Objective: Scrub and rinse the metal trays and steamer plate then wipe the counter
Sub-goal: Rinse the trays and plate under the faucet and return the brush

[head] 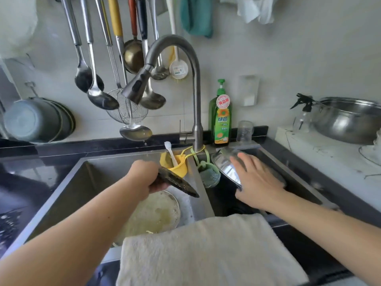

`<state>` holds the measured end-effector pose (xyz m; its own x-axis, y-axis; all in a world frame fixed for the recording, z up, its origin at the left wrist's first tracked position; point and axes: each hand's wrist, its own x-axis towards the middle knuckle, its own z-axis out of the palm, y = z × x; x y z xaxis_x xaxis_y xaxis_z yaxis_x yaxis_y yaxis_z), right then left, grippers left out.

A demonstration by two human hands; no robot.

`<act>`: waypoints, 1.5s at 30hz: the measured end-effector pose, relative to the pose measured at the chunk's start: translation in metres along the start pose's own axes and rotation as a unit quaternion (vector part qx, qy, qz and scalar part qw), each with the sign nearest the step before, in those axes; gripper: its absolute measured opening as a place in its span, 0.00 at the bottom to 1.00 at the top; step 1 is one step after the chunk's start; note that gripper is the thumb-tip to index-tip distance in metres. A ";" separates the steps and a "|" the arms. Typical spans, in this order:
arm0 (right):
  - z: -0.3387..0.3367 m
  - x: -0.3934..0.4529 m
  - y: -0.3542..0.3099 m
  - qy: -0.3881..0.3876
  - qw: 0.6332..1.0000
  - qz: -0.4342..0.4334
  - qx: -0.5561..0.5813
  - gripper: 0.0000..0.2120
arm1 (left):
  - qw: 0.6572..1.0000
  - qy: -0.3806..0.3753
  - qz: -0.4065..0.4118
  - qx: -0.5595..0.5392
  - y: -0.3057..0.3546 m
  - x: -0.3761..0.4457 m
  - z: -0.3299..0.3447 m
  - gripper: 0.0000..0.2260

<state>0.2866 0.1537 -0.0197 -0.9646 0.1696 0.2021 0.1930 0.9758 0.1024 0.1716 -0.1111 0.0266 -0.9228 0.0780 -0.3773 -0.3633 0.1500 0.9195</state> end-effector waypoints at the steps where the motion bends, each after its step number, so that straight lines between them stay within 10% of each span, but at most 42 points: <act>1: -0.002 0.000 0.002 0.025 1.000 -0.005 -0.003 0.43 | 1.000 -0.017 0.008 0.011 0.002 -0.004 0.008 0.07; 14: -0.024 0.011 0.067 0.142 0.987 0.031 0.063 0.35 | 0.982 -0.188 0.018 -0.014 -0.008 -0.014 0.159 0.07; 21: -0.015 0.002 0.071 0.159 0.985 0.023 0.070 0.35 | 0.970 -0.182 0.074 0.145 -0.028 0.019 0.215 0.12; 30: 0.008 -0.003 0.024 0.078 0.997 0.010 0.006 0.41 | 0.936 -0.049 0.191 0.292 -0.029 0.044 0.106 0.08; 39: -0.025 0.017 -0.027 -0.068 0.994 0.075 0.049 0.49 | 0.878 0.055 0.083 0.468 -0.081 0.089 -0.069 0.09; 45: -0.009 0.091 -0.122 0.024 0.948 0.020 0.316 0.27 | 0.806 -0.009 -0.040 0.591 -0.092 0.106 -0.119 0.10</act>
<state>0.1764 0.0485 -0.0047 -0.9466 0.2163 0.2390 0.0685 0.8595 -0.5066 0.0922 -0.2336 -0.0853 -0.8968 0.0337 -0.4411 -0.0360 0.9882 0.1488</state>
